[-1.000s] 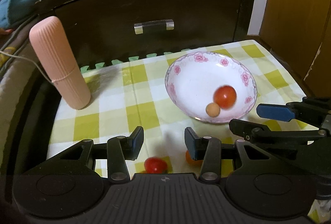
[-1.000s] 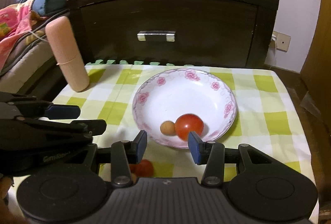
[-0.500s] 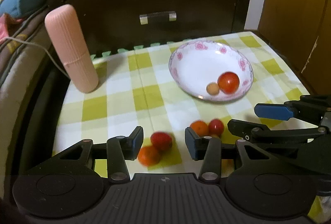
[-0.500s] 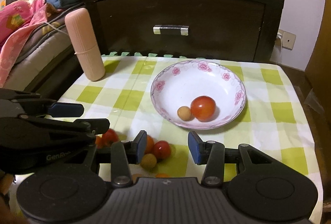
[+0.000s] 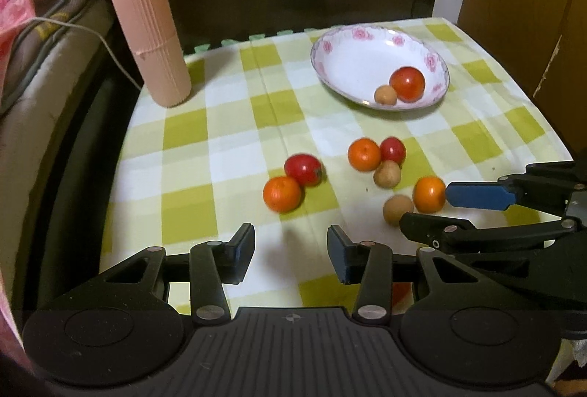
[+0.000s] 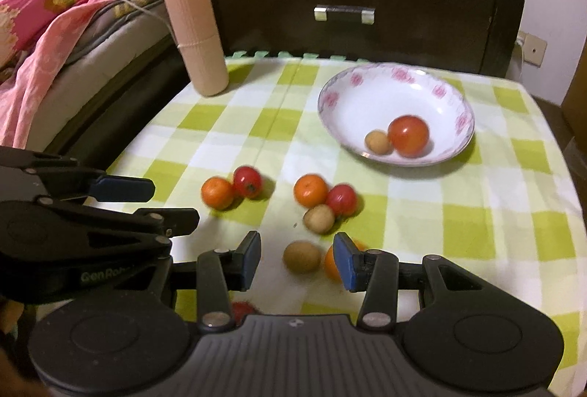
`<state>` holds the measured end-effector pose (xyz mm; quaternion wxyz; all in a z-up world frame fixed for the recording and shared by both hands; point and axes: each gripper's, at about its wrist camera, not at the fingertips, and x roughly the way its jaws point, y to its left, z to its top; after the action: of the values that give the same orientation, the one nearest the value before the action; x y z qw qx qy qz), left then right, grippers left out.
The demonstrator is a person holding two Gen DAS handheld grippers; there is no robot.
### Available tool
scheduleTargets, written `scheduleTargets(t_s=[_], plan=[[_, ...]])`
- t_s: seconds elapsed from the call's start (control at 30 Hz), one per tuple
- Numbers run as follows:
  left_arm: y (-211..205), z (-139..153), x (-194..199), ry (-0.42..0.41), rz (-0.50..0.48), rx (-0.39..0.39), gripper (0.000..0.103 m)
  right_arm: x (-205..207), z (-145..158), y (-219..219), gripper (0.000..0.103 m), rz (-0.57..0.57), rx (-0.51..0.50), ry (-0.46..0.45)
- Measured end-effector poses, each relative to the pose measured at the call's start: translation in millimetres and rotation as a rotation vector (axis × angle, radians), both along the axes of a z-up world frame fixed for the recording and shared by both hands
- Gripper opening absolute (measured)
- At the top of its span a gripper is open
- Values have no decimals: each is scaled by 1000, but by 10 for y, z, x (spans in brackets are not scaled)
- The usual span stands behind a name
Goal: Organize fruits
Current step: 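Lower the right gripper onto the red plum tomato with stem and close it, then grasp the orange tangerine with the left gripper while the right holds the plum tomato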
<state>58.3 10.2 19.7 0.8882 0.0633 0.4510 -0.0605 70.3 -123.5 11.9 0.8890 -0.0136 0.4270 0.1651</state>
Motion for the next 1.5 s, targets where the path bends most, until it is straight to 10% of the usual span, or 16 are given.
scheduleTargets(t_s=[0.43,1.5], plan=[[219,-43,-131,38,40,-42,71,-220,-146,104,44,6,31,88],[63,-246,389,46,-26,-13,67,-223,-372,184,35,57,34,133]])
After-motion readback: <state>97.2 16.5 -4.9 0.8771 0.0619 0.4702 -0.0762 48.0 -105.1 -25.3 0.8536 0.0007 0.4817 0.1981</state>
